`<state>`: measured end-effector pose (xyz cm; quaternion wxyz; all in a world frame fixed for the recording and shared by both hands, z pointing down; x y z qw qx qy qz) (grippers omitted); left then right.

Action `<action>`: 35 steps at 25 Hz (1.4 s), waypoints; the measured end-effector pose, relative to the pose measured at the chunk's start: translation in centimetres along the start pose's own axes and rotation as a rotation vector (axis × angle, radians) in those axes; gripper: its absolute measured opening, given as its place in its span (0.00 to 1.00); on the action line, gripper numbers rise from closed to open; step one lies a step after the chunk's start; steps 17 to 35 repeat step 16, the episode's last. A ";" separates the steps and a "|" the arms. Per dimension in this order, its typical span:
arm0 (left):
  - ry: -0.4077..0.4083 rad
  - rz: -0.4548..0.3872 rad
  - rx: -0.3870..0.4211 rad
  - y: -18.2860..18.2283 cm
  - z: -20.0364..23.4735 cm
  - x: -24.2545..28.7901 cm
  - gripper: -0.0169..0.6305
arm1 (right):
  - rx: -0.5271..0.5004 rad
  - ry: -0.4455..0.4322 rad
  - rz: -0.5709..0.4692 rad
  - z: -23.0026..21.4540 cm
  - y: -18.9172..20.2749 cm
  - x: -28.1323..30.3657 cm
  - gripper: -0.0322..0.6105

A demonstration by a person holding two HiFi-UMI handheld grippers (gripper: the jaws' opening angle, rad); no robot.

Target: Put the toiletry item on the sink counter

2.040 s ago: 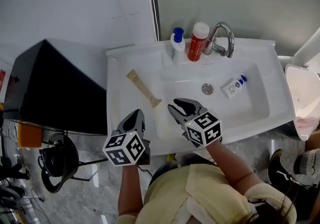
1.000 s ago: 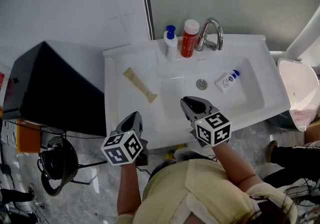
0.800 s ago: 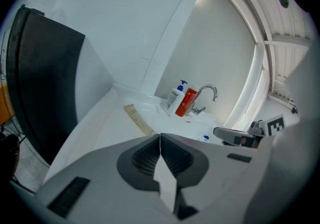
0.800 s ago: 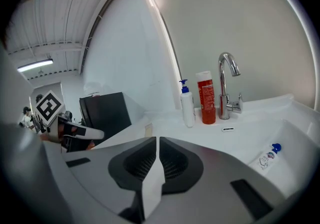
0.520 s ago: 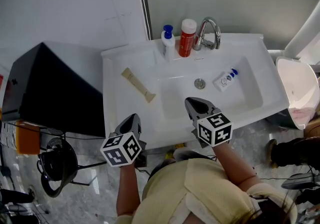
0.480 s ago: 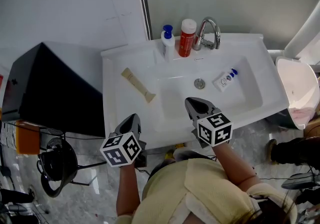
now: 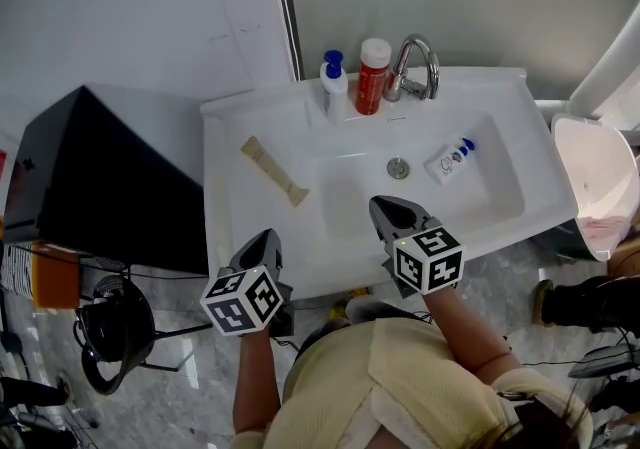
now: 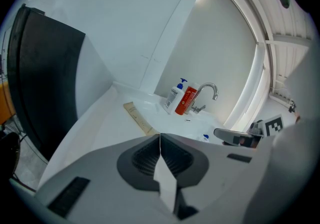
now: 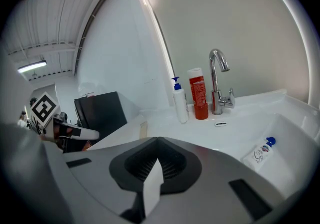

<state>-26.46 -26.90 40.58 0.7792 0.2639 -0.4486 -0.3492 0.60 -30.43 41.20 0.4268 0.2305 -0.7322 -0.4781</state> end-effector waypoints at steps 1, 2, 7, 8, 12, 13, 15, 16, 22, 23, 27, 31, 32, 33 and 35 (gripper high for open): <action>-0.001 0.000 0.000 0.0 0.0 0.0 0.09 | 0.001 -0.001 0.000 -0.1 0.0 0.0 0.09; -0.001 0.000 0.000 0.1 0.0 0.1 0.09 | 0.002 -0.003 0.000 -0.1 0.1 0.1 0.09; -0.008 -0.004 0.002 0.0 0.1 -0.2 0.09 | 0.003 -0.018 0.000 0.0 0.1 0.2 0.09; -0.010 -0.006 0.002 0.0 0.1 -0.3 0.09 | 0.003 -0.020 0.000 0.1 0.1 0.2 0.09; -0.015 -0.006 0.006 0.0 0.1 -0.2 0.09 | 0.001 -0.026 0.002 0.1 0.2 0.4 0.09; -0.019 -0.007 0.010 0.0 0.1 -0.1 0.09 | 0.001 -0.028 0.003 0.1 0.2 0.5 0.09; -0.029 -0.007 0.020 0.0 0.1 -0.1 0.09 | 0.001 -0.033 0.005 0.2 0.2 0.7 0.09; -0.035 -0.007 0.025 0.0 0.2 -0.1 0.09 | 0.001 -0.036 0.006 0.3 0.2 0.8 0.09; -0.035 -0.007 0.025 0.0 0.2 -0.1 0.09 | 0.001 -0.036 0.006 0.3 0.2 0.8 0.09; -0.035 -0.007 0.025 0.0 0.2 -0.1 0.09 | 0.001 -0.036 0.006 0.3 0.2 0.8 0.09; -0.035 -0.007 0.025 0.0 0.2 -0.1 0.09 | 0.001 -0.036 0.006 0.3 0.2 0.8 0.09; -0.035 -0.007 0.025 0.0 0.2 -0.1 0.09 | 0.001 -0.036 0.006 0.3 0.2 0.8 0.09; -0.035 -0.007 0.025 0.0 0.2 -0.1 0.09 | 0.001 -0.036 0.006 0.3 0.2 0.8 0.09; -0.035 -0.007 0.025 0.0 0.2 -0.1 0.09 | 0.001 -0.036 0.006 0.3 0.2 0.8 0.09; -0.035 -0.007 0.025 0.0 0.2 -0.1 0.09 | 0.001 -0.036 0.006 0.3 0.2 0.8 0.09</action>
Point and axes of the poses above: the fingertips, and each gripper's own axes: x forward along the fingers, z to its left, y out of its underside, the point moved 9 cm from there along -x, backward along the fingers, and after that the axes turned 4 degrees about -x, right-handed, at the moved point
